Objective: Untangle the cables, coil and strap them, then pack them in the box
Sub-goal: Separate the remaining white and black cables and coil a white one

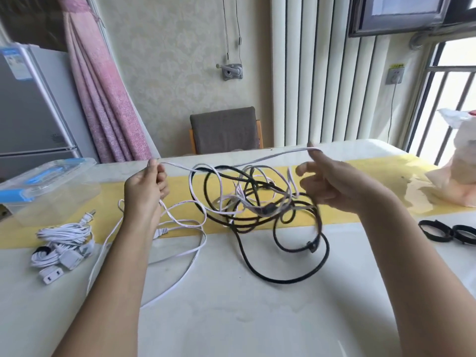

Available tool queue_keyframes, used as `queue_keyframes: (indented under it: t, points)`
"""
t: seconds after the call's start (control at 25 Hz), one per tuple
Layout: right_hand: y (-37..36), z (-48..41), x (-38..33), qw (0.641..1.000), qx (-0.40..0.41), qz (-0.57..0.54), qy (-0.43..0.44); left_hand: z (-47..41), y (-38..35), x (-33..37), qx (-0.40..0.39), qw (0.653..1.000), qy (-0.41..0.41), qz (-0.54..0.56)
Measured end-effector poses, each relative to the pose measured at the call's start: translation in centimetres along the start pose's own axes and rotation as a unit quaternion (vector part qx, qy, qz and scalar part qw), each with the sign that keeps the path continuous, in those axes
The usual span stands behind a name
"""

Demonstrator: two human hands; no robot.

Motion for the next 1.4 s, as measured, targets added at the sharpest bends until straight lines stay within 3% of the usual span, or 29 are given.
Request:
queue_keyframes:
  t: [0.04,0.08,0.12,0.16,0.2,0.24,0.28,0.32,0.36,0.4,0.48,0.52,0.56,0.64,0.72,0.8,0.92,1.08,1.12,1.24,1.4]
  points:
    - [1.2,0.3,-0.4,0.992,0.06,0.105,0.02,-0.2,0.5,0.3,0.006,1.0,-0.009,-0.028]
    - [3.3,0.8,-1.5,0.963,0.178,0.193,0.061,-0.2,0.9,1.0,0.009,0.994,-0.038,-0.099]
    - [5.8,2.5,-3.0,0.909,0.334,0.223,0.113,0.0,0.9,1.8,0.007,0.975,-0.089,-0.201]
    - [7.8,4.4,-3.8,0.859,0.452,0.179,0.16,0.5,0.4,2.7,0.004,0.941,-0.152,-0.301]
    - [9.1,5.2,-3.8,0.848,0.482,0.073,0.209,1.2,-0.4,3.4,0.001,0.904,-0.215,-0.37]
    - [9.5,4.8,-3.3,0.863,0.437,-0.075,0.242,2.1,-1.2,3.8,-0.001,0.878,-0.262,-0.401]
    - [8.5,3.5,-3.0,0.896,0.343,-0.174,0.222,2.5,-1.5,4.1,0.001,0.864,-0.29,-0.412]
    - [6.6,2.3,-2.8,0.937,0.254,-0.173,0.167,2.6,-1.4,4.4,0.014,0.857,-0.3,-0.419]
    - [4.8,1.7,-2.3,0.974,0.198,-0.062,0.093,2.3,-0.8,4.4,0.03,0.85,-0.3,-0.432]
    - [3.7,1.1,-1.7,0.978,0.176,0.101,0.042,2.0,-0.1,4.3,0.042,0.845,-0.292,-0.446]
    - [3.4,1.1,-1.8,0.902,0.243,0.356,0.026,0.9,1.4,3.6,0.044,0.842,-0.252,-0.476]
    - [4.0,1.5,-2.6,0.859,0.311,0.403,0.054,0.1,1.7,2.4,0.02,0.848,-0.199,-0.491]
    - [4.7,2.3,-3.2,0.839,0.372,0.388,0.087,-0.6,1.9,0.5,-0.027,0.859,-0.125,-0.495]
    - [5.7,2.9,-3.5,0.845,0.417,0.307,0.135,-0.1,1.0,-3.6,-0.148,0.861,0.035,-0.486]
    - [5.4,2.7,-3.6,0.866,0.403,0.244,0.167,2.0,-0.6,-5.9,-0.239,0.822,0.105,-0.507]
    - [4.6,2.7,-4.0,0.863,0.402,0.237,0.191,3.9,-3.5,-5.7,-0.285,0.801,0.044,-0.525]
    - [4.4,2.5,-3.9,0.866,0.404,0.232,0.18,8.2,-7.7,-5.4,-0.34,0.801,-0.006,-0.493]
    - [4.6,2.8,-3.7,0.869,0.409,0.219,0.173,11.9,-9.3,-8.1,-0.4,0.72,-0.011,-0.567]
    - [4.5,2.8,-3.7,0.87,0.408,0.214,0.174,12.2,-9.6,-8.3,-0.402,0.722,-0.036,-0.561]
    - [4.0,2.8,-3.7,0.872,0.406,0.209,0.174,12.7,-11.0,-7.9,-0.387,0.772,-0.119,-0.491]
    - [3.9,2.6,-3.6,0.876,0.399,0.212,0.169,13.1,-11.4,-6.8,-0.328,0.799,-0.194,-0.465]
Point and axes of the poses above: each hand's wrist, its own z-axis away from the middle knuckle, its own y-axis out of the back of the hand, x = y × z, the point moved 9 cm from there along -z, towards the middle knuckle, and after that the axes turned 13 degrees about z, right-handed, at the moved point
